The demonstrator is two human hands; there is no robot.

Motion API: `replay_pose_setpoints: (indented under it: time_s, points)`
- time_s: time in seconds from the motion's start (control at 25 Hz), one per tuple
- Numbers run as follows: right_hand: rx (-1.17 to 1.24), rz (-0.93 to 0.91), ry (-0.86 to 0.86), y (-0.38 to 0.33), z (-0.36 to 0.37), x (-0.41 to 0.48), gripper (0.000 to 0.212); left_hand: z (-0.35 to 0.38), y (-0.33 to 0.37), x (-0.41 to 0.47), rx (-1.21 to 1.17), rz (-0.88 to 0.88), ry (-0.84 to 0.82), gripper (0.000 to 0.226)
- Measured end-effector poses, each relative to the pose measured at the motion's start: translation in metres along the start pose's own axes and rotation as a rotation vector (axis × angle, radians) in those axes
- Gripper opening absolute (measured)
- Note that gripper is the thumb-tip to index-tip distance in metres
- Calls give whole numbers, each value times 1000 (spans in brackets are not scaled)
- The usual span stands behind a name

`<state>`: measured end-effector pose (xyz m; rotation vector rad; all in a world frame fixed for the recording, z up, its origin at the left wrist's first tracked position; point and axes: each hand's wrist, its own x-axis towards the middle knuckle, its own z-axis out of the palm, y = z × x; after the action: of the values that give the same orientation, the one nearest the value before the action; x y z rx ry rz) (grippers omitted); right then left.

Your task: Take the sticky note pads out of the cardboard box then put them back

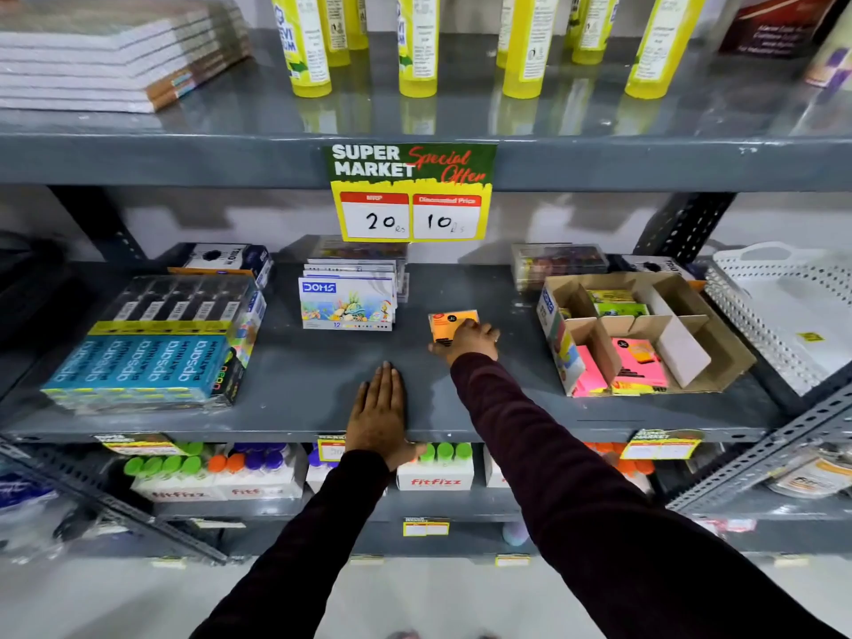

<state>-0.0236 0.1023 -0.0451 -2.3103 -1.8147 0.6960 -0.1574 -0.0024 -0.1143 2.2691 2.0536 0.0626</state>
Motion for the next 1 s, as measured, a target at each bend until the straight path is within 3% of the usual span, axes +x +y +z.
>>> replay_pose_setpoints:
  time_s: [0.08,0.24,0.36,0.44,0.56,0.72,0.84,1.0]
  points:
    - [-54,8,85,-1,7,-4,90,-1,0,0,-11,7,5,118]
    - [-125,-74,178,16,-5,-24,99,0,-1,0,-28,11,-7,118]
    - [-6,-83,418,49,-36,-42,96,3,-5,3,-18,28,-33,122]
    - [91,0,583,87,-62,-48,90,4,-5,2,-11,32,-19,123]
    - [119,211,677,148,-96,-50,91,4,-3,2,23,38,2,126]
    - [132,300,520,198,-105,-30,92,5,-3,3,12,22,-21,128]
    - [232,258,317,211,-97,-15,74,2,-2,1,37,12,-37,128]
    - [118,215,227,212,-92,-17,53,-7,2,4,50,-13,-89,132]
